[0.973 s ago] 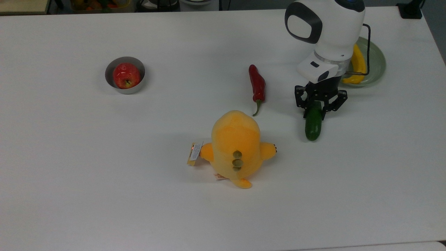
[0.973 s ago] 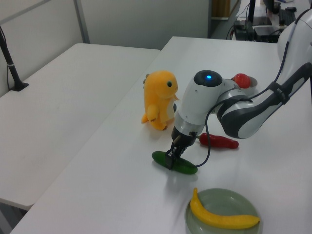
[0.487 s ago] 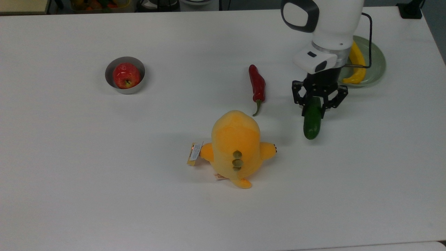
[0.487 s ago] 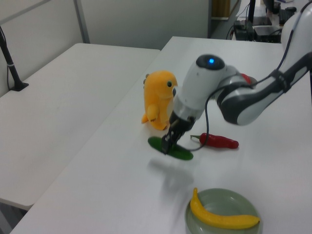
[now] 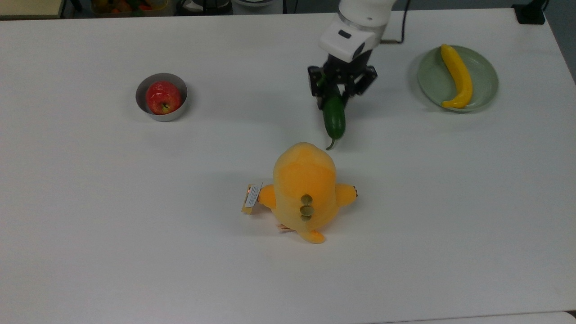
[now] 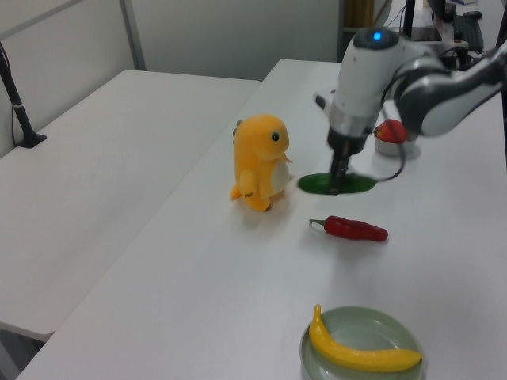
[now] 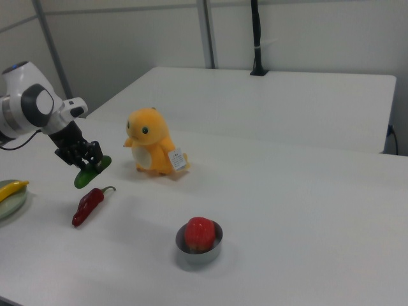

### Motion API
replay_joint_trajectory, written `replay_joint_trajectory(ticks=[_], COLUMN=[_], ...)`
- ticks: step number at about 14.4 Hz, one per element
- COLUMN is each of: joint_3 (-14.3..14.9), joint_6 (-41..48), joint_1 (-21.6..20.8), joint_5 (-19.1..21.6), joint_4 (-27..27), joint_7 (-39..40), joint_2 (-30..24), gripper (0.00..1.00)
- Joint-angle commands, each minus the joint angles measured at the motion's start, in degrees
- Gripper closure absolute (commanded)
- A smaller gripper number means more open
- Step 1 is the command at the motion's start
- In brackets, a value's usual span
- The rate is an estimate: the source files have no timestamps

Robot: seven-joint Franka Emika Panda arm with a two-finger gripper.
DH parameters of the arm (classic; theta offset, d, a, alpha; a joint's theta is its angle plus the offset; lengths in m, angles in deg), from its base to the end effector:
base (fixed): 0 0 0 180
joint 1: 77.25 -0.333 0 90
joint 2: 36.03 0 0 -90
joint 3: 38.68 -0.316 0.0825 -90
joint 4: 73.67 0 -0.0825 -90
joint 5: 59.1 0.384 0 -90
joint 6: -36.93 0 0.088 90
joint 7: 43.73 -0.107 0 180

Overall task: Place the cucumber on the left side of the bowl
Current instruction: 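Lift the cucumber and carry it toward the metal bowl with the apple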

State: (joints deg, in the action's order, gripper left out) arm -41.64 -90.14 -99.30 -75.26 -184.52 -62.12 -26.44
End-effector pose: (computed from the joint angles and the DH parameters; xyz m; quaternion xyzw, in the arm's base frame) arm 0.5546 0.2476 0.4124 0.9828 0.1345 0.0952 0.0833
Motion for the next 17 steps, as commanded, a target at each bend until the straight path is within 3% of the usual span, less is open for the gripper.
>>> replay_joint_trajectory(ticks=[1, 3, 8, 17], joint_3=[-0.3, 0.7, 7.2, 7.8], joint_6=[11.3, 13.1, 12.7, 5.0], joint_1=[3.6, 6.1, 10.8, 15.3], joint_5=[6.8, 7.2, 7.5, 7.6], joint_4=[-2.6, -2.4, -3.6, -6.3], joint_7=[16.0, 16.9, 19.2, 19.1], joint_2=[-7.0, -8.1, -7.3, -1.5], gripper=[0.85, 0.85, 0.85, 0.84])
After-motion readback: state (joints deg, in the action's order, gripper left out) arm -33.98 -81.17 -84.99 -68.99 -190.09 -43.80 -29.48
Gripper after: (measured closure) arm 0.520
